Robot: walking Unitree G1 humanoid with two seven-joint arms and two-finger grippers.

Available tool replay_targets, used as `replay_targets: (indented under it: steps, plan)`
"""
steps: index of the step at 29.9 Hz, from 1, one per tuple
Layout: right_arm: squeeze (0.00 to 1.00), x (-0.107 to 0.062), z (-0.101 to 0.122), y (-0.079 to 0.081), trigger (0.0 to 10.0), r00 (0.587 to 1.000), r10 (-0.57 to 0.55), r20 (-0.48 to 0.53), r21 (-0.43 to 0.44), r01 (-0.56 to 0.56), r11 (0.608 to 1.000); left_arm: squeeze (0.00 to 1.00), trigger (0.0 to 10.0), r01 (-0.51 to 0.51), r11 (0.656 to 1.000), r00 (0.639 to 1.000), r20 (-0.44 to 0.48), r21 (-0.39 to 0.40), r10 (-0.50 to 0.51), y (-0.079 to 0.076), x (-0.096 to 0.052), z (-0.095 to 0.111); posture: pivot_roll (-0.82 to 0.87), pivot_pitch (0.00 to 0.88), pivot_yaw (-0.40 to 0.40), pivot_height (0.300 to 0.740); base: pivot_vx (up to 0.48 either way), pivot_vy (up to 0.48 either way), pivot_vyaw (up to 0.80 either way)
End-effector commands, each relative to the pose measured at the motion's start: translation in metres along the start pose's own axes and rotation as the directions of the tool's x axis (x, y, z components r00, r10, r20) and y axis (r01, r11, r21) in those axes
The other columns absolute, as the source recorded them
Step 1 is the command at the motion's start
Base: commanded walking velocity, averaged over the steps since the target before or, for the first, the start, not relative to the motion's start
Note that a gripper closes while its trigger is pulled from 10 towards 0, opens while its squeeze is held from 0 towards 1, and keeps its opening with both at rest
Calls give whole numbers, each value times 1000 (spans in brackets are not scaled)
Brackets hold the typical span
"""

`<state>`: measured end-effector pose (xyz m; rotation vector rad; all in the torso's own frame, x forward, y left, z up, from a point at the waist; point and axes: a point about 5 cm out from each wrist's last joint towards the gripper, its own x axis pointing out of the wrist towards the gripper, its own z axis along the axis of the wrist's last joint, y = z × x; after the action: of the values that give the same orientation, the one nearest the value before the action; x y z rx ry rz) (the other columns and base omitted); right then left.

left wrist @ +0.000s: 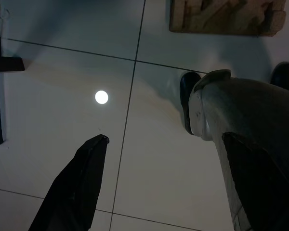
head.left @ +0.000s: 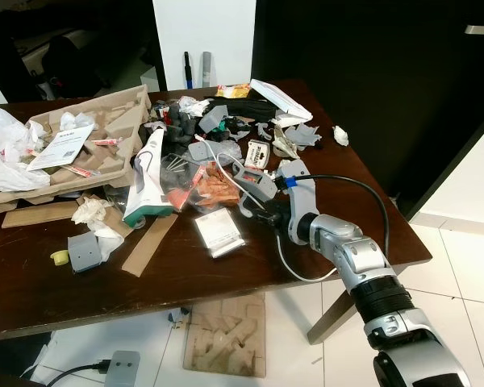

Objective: Picking trash to rubbish bin

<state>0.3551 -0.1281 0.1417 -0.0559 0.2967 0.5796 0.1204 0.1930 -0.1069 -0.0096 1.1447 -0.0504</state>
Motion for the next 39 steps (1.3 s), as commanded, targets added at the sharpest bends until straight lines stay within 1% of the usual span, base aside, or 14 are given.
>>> replay_targets:
  steps: [1, 7, 11, 15, 17, 18, 20, 24, 27, 30, 32, 34, 36, 39]
  plan:
    - [0, 0, 0, -3, 0, 1000, -19, 21, 30, 18, 999, 0, 10000, 60, 998, 988, -144, -10, -61, -12, -4, -37, 37, 93, 6, 740, 0, 0, 0]
    - [0, -2, 11, -9, 0, 993, -44, 107, 107, 33, 994, 0, 10000, 62, 998, 988, -141, -10, -63, -13, -4, -36, 36, 91, 8, 740, 0, 0, 0]
    - [0, -12, 37, -18, 0, 948, -60, 314, 237, -17, 971, 0, 10000, 65, 998, 987, -143, -10, -66, -15, -4, -38, 36, 91, 8, 740, 0, 0, 0]
    - [0, -15, 43, -20, 0, 931, -65, 360, 252, -30, 967, 0, 10000, 66, 998, 987, -144, -10, -67, -16, -4, -39, 37, 92, 8, 740, 0, 0, 0]
    - [0, -26, 63, -25, 0, 862, -77, 501, 295, -86, 952, 0, 10000, 67, 998, 987, -146, -12, -68, -17, -4, -40, 38, 93, 9, 740, 0, 0, 0]
    - [0, -26, 63, -25, 0, 862, -77, 501, 295, -86, 952, 0, 10000, 67, 998, 987, -146, -12, -68, -17, -4, -40, 38, 93, 9, 740, 0, 0, 0]
    - [0, -47, 90, -35, 0, 744, -109, 660, 320, -147, 936, 0, 10000, 67, 998, 987, -146, -13, -68, -16, -4, -40, 39, 93, 10, 740, 0, 0, 0]
    - [0, -62, 107, -43, 0, 661, -142, 737, 326, -164, 931, 0, 10000, 67, 998, 987, -145, -14, -68, -16, -4, -40, 39, 91, 12, 740, 0, 0, 0]
    - [0, -92, 133, -63, 0, 501, -218, 838, 344, -173, 923, 0, 10000, 65, 998, 987, -144, -13, -66, -14, -5, -39, 38, 92, 16, 740, 0, 0, 0]
    - [0, -116, 148, -76, 0, 392, -262, 882, 349, -169, 922, 0, 10000, 62, 998, 988, -142, -12, -63, -13, -4, -38, 37, 91, 16, 740, 0, 0, 0]
    - [0, -116, 148, -76, 0, 392, -262, 882, 349, -169, 922, 0, 10000, 62, 998, 988, -142, -12, -63, -13, -4, -38, 37, 91, 16, 740, 0, 0, 0]
    - [0, -136, 159, -86, 0, 317, -286, 904, 345, -151, 926, 0, 10000, 61, 998, 988, -142, -10, -62, -12, -4, -37, 33, 89, 16, 740, 0, 0, 0]
    - [0, -144, 163, -88, 0, 292, -286, 913, 337, -142, 931, 0, 10000, 61, 998, 988, -143, -8, -62, -12, -4, -37, 30, 87, 16, 740, 0, 0, 0]
    - [0, -147, 166, -88, 0, 291, -273, 917, 321, -130, 938, 0, 10000, 64, 998, 988, -142, -3, -63, -11, -4, -36, 27, 86, 16, 740, 0, 0, 0]
